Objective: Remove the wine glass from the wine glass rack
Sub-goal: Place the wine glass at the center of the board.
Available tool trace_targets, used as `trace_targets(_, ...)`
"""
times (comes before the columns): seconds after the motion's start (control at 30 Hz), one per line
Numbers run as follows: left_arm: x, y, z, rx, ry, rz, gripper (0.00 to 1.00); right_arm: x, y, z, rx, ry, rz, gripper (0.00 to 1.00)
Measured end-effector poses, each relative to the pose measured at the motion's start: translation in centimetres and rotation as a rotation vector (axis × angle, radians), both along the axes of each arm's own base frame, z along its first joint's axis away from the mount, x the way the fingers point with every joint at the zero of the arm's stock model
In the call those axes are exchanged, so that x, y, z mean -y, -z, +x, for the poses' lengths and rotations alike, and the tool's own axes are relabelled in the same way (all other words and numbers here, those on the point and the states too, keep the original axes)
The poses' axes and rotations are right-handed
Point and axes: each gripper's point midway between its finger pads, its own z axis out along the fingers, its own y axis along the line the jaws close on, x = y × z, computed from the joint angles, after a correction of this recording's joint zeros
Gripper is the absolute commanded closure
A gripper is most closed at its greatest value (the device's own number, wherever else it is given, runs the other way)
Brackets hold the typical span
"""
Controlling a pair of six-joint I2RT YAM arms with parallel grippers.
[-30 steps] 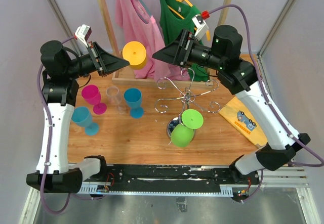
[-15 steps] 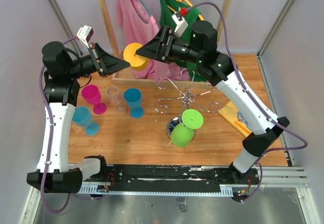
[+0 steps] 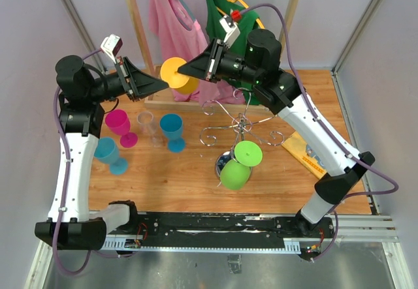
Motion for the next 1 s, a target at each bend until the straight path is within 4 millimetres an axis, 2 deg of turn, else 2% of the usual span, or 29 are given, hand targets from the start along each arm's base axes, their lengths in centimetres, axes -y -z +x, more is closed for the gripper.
trace_targets(0.17,-0.3,0.5,0.1,-0.014,0.017,-0.029,0.43,0.7,0.6,-0.6,-0.011,0.008,-0.006,0.99)
trace_targets(0.3,-3.1,0.1,1.7,-0.013,-0.055,-0.074,0.28,1.8,-0.6,-1.7,0.001,0.010,0.021,0.99)
trace_targets(0.5,-7.5,-0.9,4.1,0.039,-0.165,-0.119,0.19,4.2,-5.6,-4.3,0.049,0.002,0.155,0.99)
trace_targets(0.63,-8.4,-0.7,5.2,0.047,-0.171,-0.150,0.16,5.7,-8.8,-6.2,0.082,-0.022,0.267,0.99)
trace_targets(0.73,-8.7,-0.7,6.2,0.043,-0.183,-0.180,0.16,6.0,-10.0,-7.0,0.085,-0.053,0.350,0.99)
trace_targets(0.83,-8.5,-1.2,7.0,0.060,-0.180,-0.205,0.16,5.3,-10.6,-6.5,0.075,-0.085,0.415,0.99)
trace_targets(1.0,-7.0,-2.1,7.2,0.089,-0.131,-0.247,0.16,2.6,-10.2,-4.0,0.046,-0.147,0.514,0.99)
